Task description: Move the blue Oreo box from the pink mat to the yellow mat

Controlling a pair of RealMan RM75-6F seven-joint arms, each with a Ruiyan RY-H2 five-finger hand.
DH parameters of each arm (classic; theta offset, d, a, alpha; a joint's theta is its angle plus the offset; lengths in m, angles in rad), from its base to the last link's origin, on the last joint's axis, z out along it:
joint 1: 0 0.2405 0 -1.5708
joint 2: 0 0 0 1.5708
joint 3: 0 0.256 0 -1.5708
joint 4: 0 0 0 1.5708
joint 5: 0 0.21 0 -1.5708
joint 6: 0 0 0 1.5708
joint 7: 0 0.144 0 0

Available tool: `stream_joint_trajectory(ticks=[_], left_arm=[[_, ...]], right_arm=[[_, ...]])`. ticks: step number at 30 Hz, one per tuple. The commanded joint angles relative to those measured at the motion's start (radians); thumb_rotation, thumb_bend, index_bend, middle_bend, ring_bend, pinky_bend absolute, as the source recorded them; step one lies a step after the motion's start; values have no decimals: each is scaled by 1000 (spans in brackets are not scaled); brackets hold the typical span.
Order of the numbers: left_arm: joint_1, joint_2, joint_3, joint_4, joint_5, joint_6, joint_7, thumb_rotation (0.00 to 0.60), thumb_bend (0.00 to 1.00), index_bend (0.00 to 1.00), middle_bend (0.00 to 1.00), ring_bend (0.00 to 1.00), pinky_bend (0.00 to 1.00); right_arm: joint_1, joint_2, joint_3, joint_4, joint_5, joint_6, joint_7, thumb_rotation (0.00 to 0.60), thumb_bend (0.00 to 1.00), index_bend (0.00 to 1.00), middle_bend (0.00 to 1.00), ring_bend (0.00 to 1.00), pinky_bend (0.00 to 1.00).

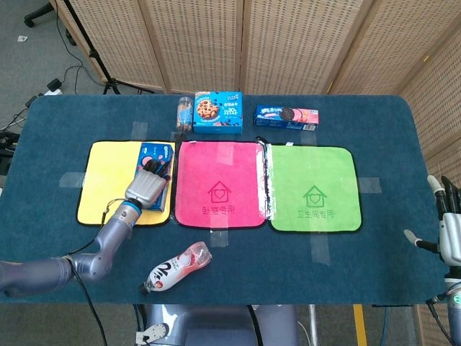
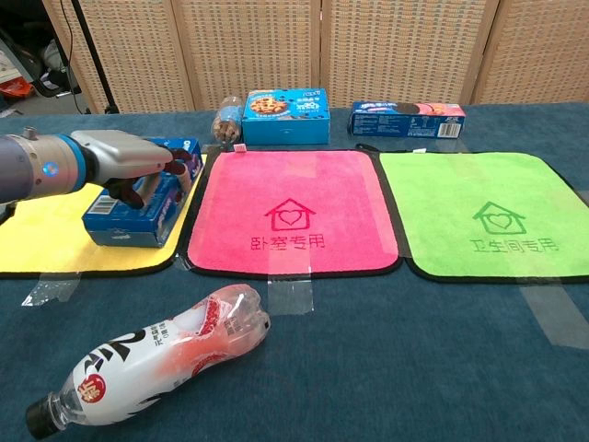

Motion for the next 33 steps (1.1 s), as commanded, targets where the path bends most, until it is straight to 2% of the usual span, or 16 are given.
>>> stream_joint_trajectory(ticks=[1,11,15,16,17,18,21,22,24,28,30,33], left_arm=[[20,24,17,-6,11,-1,-21,600,1000,251,7,12,18],[107,135,70,-30,119,7,-120,600,1000,251,6,12,18],[133,180,65,-46,155,-3,-182,600,982,222,3,5,14],[145,189,49,-55,188,14,-222,600,924,187,2,2,10],[154,194,43,-58,215,23,-247,600,770,118,0,0,5],[165,198,31,-63,248,41,-281,600,567,51,0,0,0],[214,217,-9,-83,376,119,-434,600,129,0,0,0,0],[227,224,-17,-89,410,142,-473,600,70,0,0,0,0],[263,251,-38,-111,486,216,-565,600,0,0,0,0,0],[340,314,-53,-162,598,376,-662,600,0,0,0,0,0],[389,345,-50,-188,629,460,-679,600,0,0,0,0,0],[482,388,-17,-232,667,573,-689,600,0,0,0,0,0]], right_arm=[[0,-1,-2,-4,-3,1,-4,600,0,0,0,0,0],[-3,6,-5,-19,-14,11,1,600,0,0,0,0,0],[-3,10,-8,-23,-20,10,7,600,0,0,0,0,0],[-3,10,-8,-24,-21,11,7,600,0,0,0,0,0],[-4,10,-8,-24,-22,12,8,600,0,0,0,0,0],[-4,10,-9,-24,-22,12,8,600,0,0,0,0,0],[-5,11,-9,-26,-24,15,8,600,0,0,0,0,0],[-5,11,-9,-26,-25,15,8,600,0,0,0,0,0],[-5,12,-10,-27,-28,17,10,600,0,0,0,0,0],[-7,15,-12,-30,-35,22,15,600,0,0,0,0,0],[-9,16,-12,-32,-39,26,19,600,0,0,0,0,0],[-12,20,-14,-36,-48,35,27,600,0,0,0,0,0]])
